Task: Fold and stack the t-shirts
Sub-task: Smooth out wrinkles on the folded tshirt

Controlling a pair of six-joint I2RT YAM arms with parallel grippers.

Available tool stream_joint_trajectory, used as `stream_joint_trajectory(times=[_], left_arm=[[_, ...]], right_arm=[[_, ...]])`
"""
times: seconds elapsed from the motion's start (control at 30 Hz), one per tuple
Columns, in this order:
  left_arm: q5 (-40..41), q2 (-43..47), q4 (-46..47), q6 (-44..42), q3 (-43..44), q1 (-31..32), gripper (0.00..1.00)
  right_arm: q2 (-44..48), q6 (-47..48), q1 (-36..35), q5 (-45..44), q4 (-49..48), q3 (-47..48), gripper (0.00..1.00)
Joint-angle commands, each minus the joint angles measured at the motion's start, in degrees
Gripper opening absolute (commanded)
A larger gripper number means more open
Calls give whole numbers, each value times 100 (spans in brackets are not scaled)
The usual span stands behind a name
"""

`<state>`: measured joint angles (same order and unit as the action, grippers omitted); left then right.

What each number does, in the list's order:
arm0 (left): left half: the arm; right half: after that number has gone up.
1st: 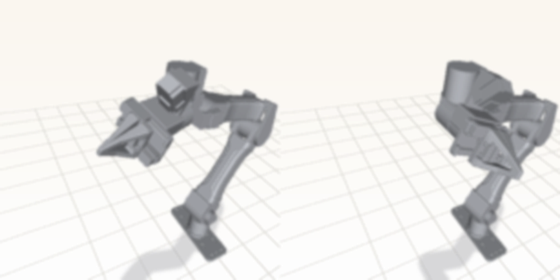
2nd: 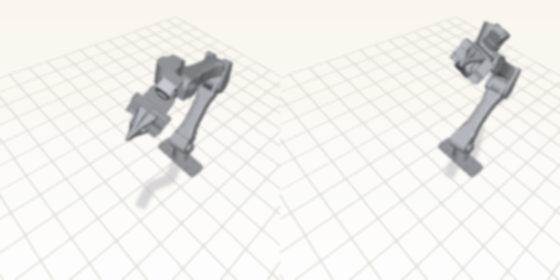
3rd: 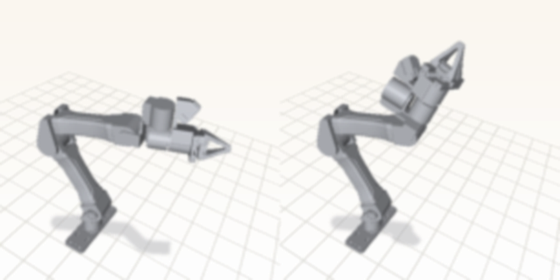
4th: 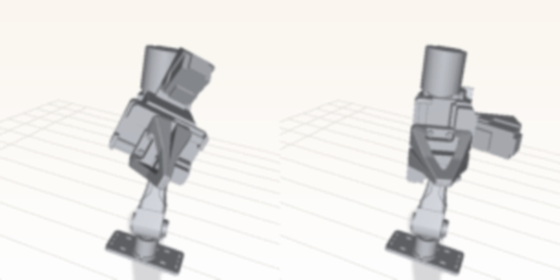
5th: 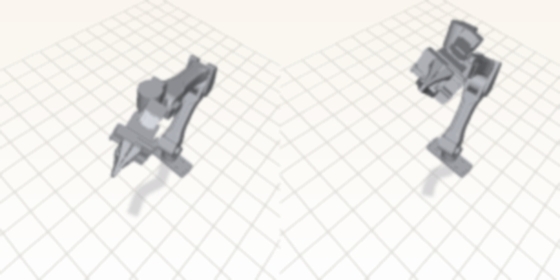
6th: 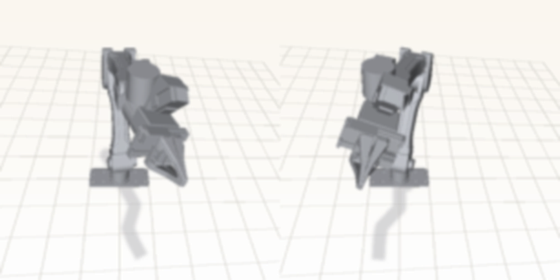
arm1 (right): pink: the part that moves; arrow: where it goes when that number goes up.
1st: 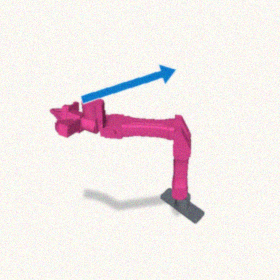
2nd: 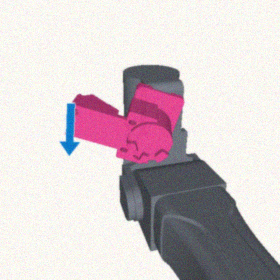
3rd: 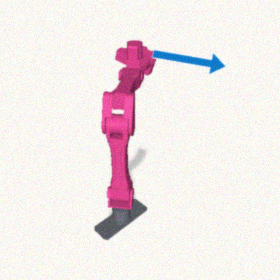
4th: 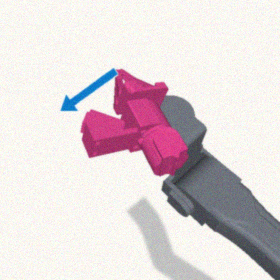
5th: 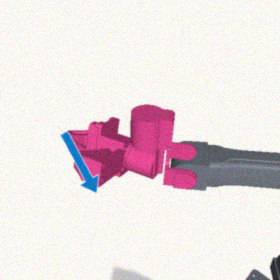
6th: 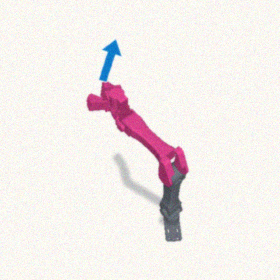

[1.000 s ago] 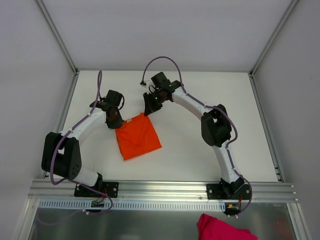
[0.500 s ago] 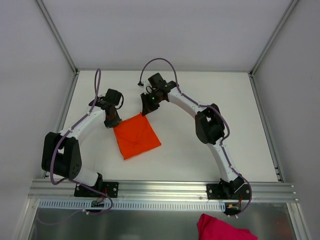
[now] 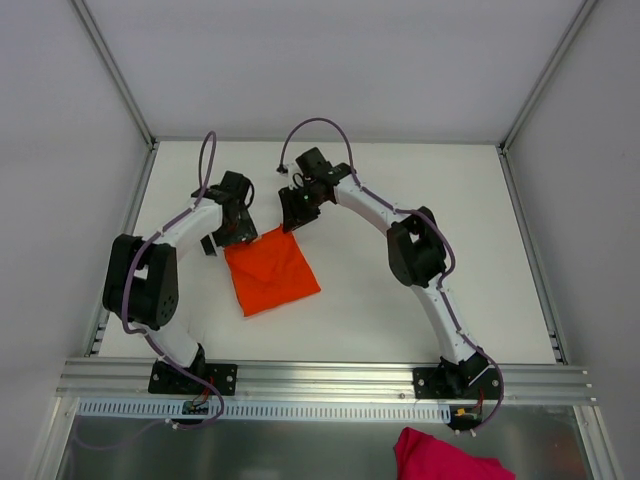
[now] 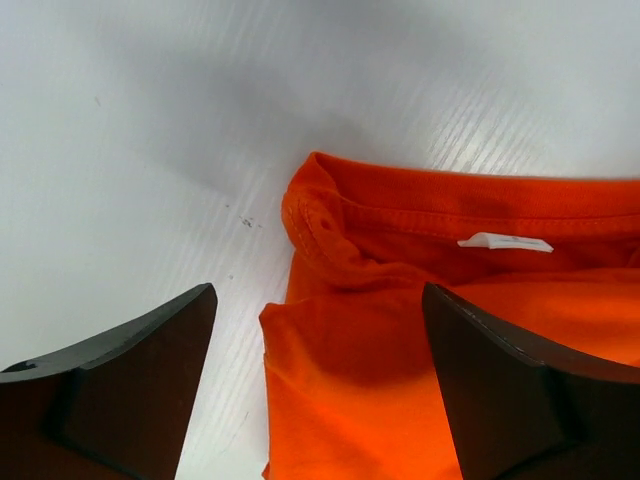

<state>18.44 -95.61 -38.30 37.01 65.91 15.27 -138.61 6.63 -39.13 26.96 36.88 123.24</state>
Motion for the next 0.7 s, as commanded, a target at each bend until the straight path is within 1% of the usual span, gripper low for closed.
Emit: stream_joint_trajectory(times=[0.0, 0.07, 0.13, 0.27, 0.33, 0.37, 0.4, 0.43, 0.47, 0.5, 0.53, 0.57, 0.67], left_arm=[[300, -2, 42, -10, 352, -68, 87], [301, 191, 147, -19, 396, -59, 88], [240, 350, 270, -28, 449, -59, 89], [47, 631, 244, -1, 669, -59, 89], [-155, 771, 297, 25, 590, -59, 89], [-243, 929, 367, 34, 538, -59, 89], [-348, 1009, 411, 69, 476, -59, 86], [-515, 1201, 455, 104, 293, -68, 74], [-569, 1299, 490, 130, 195, -68, 59], [-595, 1378, 517, 218, 81, -59, 36], [-596, 1483, 491, 271, -94, -68, 5], [-622, 1519, 464, 323, -183, -59, 0], [-893, 1694, 560, 438, -787, -59, 0]], right_arm=[[193, 145, 38, -304, 100, 201, 42], [360, 224, 46, -454, 117, 87, 53], [623, 303, 64, -648, 100, -124, 59], [1176, 356, 81, -972, 56, -467, 61], [1362, 304, 73, -1035, -14, -687, 36], [1441, 286, 73, -1070, -6, -713, 17], [1511, 268, 73, -1096, 3, -731, 2], [1616, 233, 73, -1088, 38, -731, 1], [1652, 216, 73, -1079, 64, -714, 1], [1696, 207, 73, -1035, 65, -714, 1], [1749, 181, 73, -1018, 65, -722, 1], [1767, 146, 73, -948, 65, -722, 1], [1688, -3, 81, -737, 3, -714, 1]])
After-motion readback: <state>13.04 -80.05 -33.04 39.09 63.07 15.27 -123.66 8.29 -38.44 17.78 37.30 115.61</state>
